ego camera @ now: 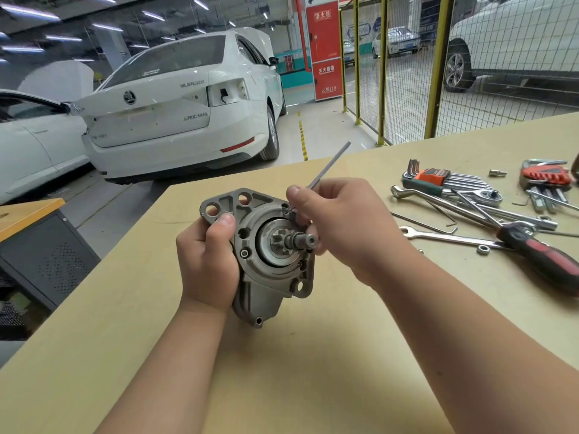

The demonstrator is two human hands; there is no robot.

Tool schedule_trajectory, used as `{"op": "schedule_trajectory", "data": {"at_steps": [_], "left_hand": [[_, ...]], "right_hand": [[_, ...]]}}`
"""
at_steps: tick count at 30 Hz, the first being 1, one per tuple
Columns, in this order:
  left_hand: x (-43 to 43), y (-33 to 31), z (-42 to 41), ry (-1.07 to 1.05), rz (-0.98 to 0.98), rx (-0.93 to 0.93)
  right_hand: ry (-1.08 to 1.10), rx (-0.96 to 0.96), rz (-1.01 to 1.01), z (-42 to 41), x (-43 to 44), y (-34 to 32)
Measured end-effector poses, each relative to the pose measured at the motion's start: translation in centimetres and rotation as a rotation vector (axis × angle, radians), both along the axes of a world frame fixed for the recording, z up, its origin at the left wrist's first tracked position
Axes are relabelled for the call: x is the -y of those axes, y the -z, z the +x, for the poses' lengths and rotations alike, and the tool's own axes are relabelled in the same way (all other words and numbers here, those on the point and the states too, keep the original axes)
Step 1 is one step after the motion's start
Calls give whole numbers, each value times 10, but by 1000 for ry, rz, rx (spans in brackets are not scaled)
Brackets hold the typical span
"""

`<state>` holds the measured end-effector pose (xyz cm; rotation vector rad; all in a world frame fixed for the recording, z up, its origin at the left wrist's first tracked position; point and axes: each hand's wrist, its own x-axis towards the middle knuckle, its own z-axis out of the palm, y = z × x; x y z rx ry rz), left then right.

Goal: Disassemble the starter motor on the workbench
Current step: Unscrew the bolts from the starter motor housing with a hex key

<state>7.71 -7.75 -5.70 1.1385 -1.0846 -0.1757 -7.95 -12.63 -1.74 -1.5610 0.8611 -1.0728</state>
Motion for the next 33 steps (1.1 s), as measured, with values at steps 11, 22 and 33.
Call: {"op": "schedule_trajectory", "data": {"at_steps": [11,22,33], "left_hand": [[7,2,-4,-9,28,88],[18,6,-17,1,85,305],[23,5,-20,-58,148,354]], "right_hand": [[14,-608,-697,-8,13,-27],[-22,-517,-533,-61,29,-11],[-4,-773,-348,-86,35,10]]}}
